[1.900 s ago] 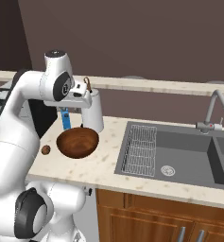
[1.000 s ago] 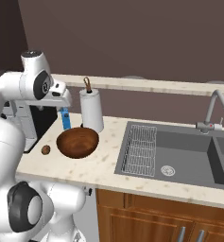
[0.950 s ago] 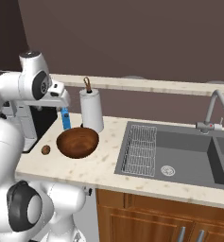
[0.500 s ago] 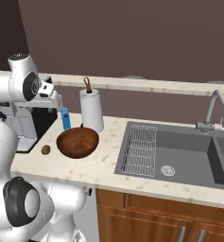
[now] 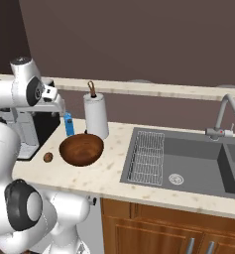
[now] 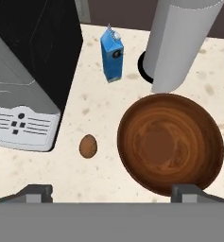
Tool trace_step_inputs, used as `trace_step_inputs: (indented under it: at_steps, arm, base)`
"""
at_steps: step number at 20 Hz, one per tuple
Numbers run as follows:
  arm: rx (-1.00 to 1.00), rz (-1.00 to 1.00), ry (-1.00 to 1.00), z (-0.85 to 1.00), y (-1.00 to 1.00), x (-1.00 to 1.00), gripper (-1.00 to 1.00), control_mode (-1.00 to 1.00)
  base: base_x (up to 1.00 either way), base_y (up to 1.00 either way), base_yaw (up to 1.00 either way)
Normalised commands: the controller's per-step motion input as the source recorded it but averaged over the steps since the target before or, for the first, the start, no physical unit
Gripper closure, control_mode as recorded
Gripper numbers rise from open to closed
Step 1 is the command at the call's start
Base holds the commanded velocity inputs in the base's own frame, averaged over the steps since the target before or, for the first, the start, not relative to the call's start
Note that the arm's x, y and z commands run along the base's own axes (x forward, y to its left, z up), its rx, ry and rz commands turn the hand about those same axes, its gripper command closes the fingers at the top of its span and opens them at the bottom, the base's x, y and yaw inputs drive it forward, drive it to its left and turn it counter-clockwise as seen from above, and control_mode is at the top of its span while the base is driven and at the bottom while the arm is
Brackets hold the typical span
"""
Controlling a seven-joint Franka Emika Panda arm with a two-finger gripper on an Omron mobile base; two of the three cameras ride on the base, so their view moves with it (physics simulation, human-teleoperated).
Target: Gather the eggs and milk located in the vicinity of the sink area and place them right next to the bowl.
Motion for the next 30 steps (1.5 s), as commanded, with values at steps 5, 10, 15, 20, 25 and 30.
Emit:
trace_step_inputs:
  at_steps: [5,10,15,20,25,30]
  arm:
    - [-0.01,0.00,-0.04,-0.11,0.00,0.19,-1.00,-1.00]
    - [-0.04,0.00,-0.01,-0.17,0.01,0.23,-1.00,-1.00]
    - [0.00,0.00,0.00,-0.09,0.00,0.20,-1.00,-1.00]
    - [0.00,0.00,0.00,-0.03,0.00,0.20,-1.00,-1.00]
    - [0.00,0.00,0.00,-0.11,0.05,0.17,-1.00,-1.00]
    - [0.00,0.00,0.00,-0.08,0.10,0.17,-1.00,-1.00]
  base:
    - [0.00,0.00,0.00]
    - [0.00,0.00,0.00]
    - [0.00,0.00,0.00]
    - [0.00,0.00,0.00]
    - [0.00,0.00,0.00]
    - [0.00,0.00,0.00]
